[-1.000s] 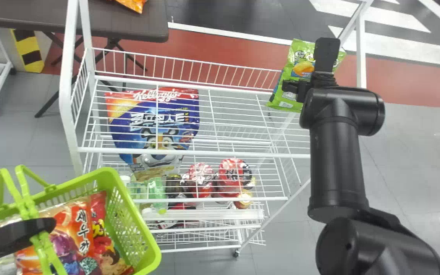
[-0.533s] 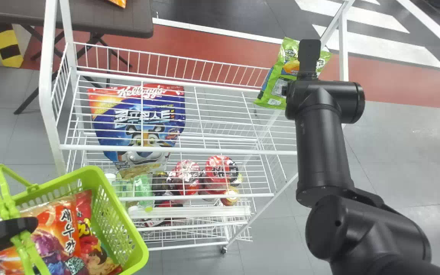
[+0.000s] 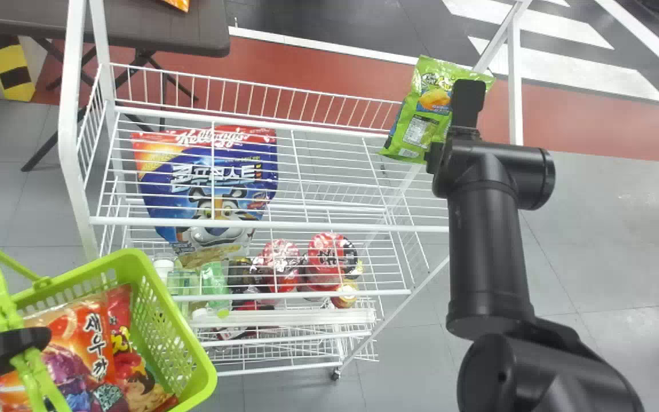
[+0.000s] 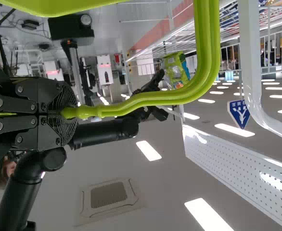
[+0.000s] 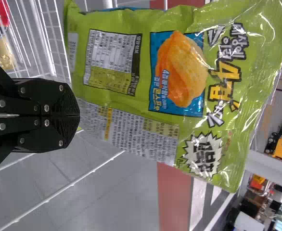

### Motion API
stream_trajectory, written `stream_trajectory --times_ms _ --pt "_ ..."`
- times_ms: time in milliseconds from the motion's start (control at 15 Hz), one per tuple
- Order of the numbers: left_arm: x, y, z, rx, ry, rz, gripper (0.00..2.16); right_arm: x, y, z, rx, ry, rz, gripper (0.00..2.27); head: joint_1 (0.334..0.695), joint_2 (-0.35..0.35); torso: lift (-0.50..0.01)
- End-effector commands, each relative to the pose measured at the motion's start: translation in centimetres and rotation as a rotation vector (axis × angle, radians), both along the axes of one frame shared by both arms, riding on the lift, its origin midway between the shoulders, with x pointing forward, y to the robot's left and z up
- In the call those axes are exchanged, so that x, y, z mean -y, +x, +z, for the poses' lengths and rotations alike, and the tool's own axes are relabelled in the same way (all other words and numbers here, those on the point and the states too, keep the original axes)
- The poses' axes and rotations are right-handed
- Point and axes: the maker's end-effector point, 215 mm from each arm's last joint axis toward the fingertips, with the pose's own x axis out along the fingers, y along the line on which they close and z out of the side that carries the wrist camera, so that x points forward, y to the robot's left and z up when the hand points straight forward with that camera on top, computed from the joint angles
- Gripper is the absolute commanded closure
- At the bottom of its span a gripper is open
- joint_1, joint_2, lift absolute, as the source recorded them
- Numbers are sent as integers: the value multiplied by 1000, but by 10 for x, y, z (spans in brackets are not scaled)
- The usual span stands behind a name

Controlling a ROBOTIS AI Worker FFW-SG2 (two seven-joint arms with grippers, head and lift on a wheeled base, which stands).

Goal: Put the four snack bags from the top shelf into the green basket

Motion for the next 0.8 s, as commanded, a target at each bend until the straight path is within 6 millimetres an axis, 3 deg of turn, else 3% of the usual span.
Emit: stream_trajectory --times_ms 0,133,200,400,733 --pt "-1 0 3 6 -10 0 2148 -10 -8 0 27 54 3 1919 695 -346 0" --pt "0 1 3 5 -10 -1 2148 -19 -15 5 72 85 16 259 695 -341 0" --pt "0 1 3 5 -10 -1 2148 -23 -18 7 81 84 22 -2 695 -335 0" --pt "-2 3 1 0 -13 3 2148 -22 -17 20 117 73 18 33 695 -327 0" --pt "-2 5 -1 10 -9 5 2148 -12 9 50 226 54 16 49 695 -326 0"
